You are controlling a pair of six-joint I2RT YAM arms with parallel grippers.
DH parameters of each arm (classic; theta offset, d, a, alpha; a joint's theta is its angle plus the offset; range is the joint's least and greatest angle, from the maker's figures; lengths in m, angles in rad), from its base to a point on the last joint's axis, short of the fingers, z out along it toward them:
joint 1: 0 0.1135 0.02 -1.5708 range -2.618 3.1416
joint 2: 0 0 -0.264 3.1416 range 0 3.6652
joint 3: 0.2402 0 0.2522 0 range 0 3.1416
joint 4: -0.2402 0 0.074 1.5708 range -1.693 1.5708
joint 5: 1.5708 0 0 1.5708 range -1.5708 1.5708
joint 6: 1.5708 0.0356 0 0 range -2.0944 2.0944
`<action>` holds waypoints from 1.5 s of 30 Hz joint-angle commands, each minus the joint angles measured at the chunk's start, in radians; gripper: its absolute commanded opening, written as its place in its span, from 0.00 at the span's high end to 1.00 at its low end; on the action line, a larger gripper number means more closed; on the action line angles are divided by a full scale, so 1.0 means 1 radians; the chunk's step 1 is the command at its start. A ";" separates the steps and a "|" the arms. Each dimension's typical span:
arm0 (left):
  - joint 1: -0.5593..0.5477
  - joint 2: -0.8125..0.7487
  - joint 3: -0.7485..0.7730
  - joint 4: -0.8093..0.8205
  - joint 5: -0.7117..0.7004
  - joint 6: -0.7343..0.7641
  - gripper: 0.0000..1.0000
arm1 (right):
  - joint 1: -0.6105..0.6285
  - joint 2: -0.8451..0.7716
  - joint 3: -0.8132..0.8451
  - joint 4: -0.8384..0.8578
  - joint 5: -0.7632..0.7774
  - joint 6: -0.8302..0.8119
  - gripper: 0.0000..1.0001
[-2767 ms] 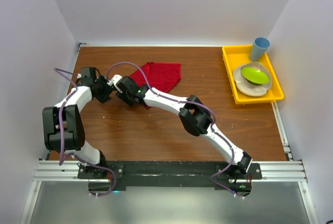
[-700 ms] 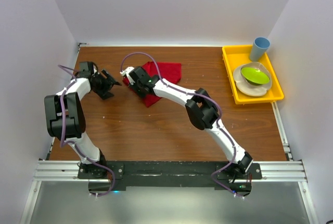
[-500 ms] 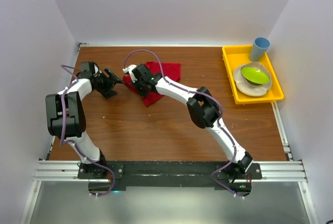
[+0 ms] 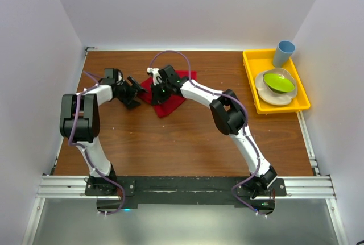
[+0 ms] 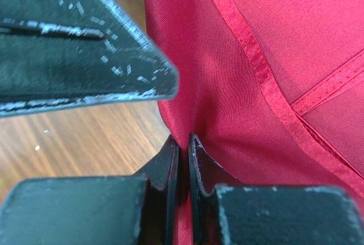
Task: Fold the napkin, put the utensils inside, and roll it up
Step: Roll the napkin with the utensil
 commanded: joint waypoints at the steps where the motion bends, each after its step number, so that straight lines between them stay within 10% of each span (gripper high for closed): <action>1: -0.017 0.028 0.029 0.019 -0.077 -0.040 0.22 | 0.006 -0.004 -0.052 -0.077 -0.082 0.032 1.00; 11: -0.092 0.112 0.170 -0.186 -0.282 -0.035 0.49 | -0.011 -0.002 -0.062 -0.037 -0.152 0.035 1.00; 20: -0.109 0.124 0.235 -0.335 -0.434 0.020 0.98 | -0.017 -0.007 -0.012 -0.114 -0.129 -0.037 1.00; 31: -0.167 0.094 0.247 -0.510 -0.414 -0.081 1.00 | 0.070 -0.168 -0.060 -0.190 0.192 -0.177 0.40; 45: -0.183 0.085 0.255 -0.591 -0.408 -0.138 1.00 | 0.191 -0.177 -0.146 -0.050 0.398 -0.128 0.36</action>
